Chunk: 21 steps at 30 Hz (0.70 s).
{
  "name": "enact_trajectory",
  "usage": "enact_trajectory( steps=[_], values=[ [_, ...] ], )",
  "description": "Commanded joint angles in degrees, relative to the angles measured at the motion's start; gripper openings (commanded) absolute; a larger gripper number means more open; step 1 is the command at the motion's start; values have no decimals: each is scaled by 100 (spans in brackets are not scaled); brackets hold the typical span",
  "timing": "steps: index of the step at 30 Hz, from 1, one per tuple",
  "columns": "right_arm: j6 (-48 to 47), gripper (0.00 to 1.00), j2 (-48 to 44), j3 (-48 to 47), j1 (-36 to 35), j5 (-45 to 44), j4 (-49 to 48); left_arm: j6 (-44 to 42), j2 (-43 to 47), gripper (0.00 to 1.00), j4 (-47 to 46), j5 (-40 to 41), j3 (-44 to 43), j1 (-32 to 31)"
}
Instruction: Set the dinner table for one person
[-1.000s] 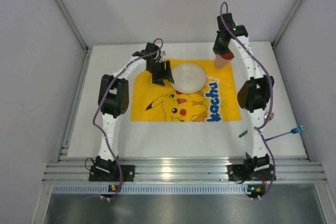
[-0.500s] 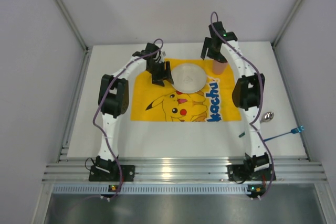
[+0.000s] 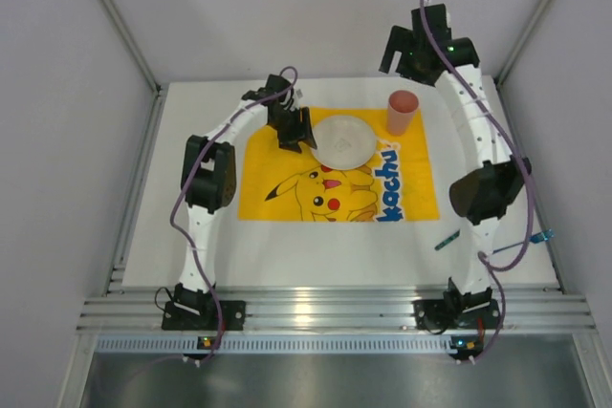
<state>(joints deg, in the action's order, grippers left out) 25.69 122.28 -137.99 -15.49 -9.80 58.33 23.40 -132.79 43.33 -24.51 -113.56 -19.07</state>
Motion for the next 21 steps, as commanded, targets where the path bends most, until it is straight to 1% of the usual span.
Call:
enact_trajectory(
  steps=[1, 2, 3, 5, 6, 7, 9, 10, 11, 12, 14, 15, 16, 17, 18, 21],
  values=[
    [-187, 100, -1011, 699, -16, -285, -49, 60, -203, 59, 17, 148, -324, -26],
    [-248, 100, -1378, 947, 2, -338, -41, 7, -229, 56, 61, 201, -368, -44],
    [-275, 100, -1739, 1446, 80, -408, -49, -63, -291, 55, 96, 306, -473, -96],
    [-275, 100, -2101, 2010, 194, -478, -58, -125, -352, 54, 166, 438, -553, -167],
    [-267, 100, -2277, 2570, 334, -557, -58, -142, -396, 53, 202, 578, -606, -237],
    [-206, 100, -2618, 2845, 423, -575, -58, -186, -423, 51, 228, 649, -632, -272],
    [-118, 100, -2971, 3399, 685, -549, -49, -186, -449, 41, 281, 816, -632, -351],
    [-65, 100, -3286, 3967, 766, -532, -49, -186, -458, 36, 272, 834, -633, -378],
    [31, 100, -3420, 4260, 932, -505, -49, -195, -467, 30, 264, 834, -633, -422],
    [93, 100, -3543, 4820, 1012, -444, -49, -169, -493, 19, 220, 791, -624, -431],
    [243, 100, -3798, 5342, 1248, -304, -49, -116, -502, 7, 176, 694, -571, -475],
    [304, 100, -3860, 5788, 1345, -129, -58, -99, -476, 0, 176, 702, -562, -484],
    [427, 100, -3956, 5993, 1433, -14, -58, -72, -450, 0, 202, 737, -545, -501],
    [480, 100, -4010, 6203, 1713, 92, -67, -64, -388, 0, 202, 720, -510, -501],
    [533, 100, -4106, 6597, 1811, 275, -93, -55, -214, 0, 176, 729, -344, -501],
    [647, 100, -4194, 7240, 2093, 479, -146, -11, 358, 0, 44, 878, 219, -492]
  ],
)
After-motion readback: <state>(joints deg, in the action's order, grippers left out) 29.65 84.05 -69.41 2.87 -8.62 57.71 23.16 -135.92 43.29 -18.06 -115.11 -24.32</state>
